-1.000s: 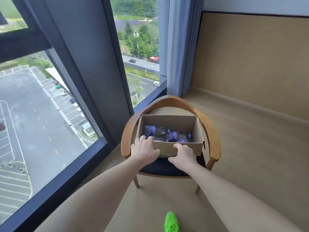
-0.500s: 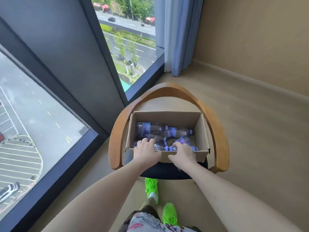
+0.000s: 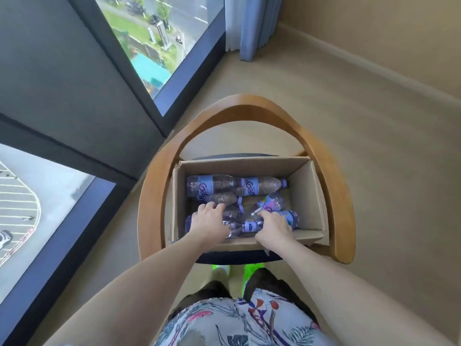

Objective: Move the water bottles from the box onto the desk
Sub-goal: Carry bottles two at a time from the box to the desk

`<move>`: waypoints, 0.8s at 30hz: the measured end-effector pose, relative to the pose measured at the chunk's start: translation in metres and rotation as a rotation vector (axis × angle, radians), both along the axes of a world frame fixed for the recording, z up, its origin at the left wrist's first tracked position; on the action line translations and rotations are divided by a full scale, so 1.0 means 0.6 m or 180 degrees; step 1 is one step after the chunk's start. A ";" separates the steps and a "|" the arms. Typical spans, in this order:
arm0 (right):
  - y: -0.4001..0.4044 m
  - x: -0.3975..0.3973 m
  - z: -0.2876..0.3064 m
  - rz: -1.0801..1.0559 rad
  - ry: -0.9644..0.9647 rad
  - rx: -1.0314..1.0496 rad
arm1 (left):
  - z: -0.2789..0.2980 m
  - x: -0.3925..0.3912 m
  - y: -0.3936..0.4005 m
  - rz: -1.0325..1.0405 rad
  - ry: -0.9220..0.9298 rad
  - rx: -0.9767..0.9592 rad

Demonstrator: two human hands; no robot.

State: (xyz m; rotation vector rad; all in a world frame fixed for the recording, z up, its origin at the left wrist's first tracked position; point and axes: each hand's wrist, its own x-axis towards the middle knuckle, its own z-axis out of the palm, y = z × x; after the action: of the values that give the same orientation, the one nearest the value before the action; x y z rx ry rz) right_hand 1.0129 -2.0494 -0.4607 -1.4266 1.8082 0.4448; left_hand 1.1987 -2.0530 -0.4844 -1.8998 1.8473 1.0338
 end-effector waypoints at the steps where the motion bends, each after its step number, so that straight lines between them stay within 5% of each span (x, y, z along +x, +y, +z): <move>1: -0.005 0.000 -0.009 0.0013 0.0024 0.0055 | -0.009 0.003 -0.002 -0.0097 -0.0020 0.0040; 16: -0.054 -0.041 -0.155 0.1531 0.0430 0.0363 | -0.097 -0.010 -0.063 -0.1238 -0.0209 0.0978; 24: -0.065 -0.063 -0.187 0.1962 0.0359 0.0239 | -0.118 -0.018 -0.080 -0.1133 -0.0113 0.1492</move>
State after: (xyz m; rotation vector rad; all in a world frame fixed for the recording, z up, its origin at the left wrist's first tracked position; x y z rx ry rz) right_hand 0.9753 -2.0885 -0.5732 -1.9260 1.3845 0.9066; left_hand 1.1880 -2.1011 -0.5553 -1.2618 1.6558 1.1676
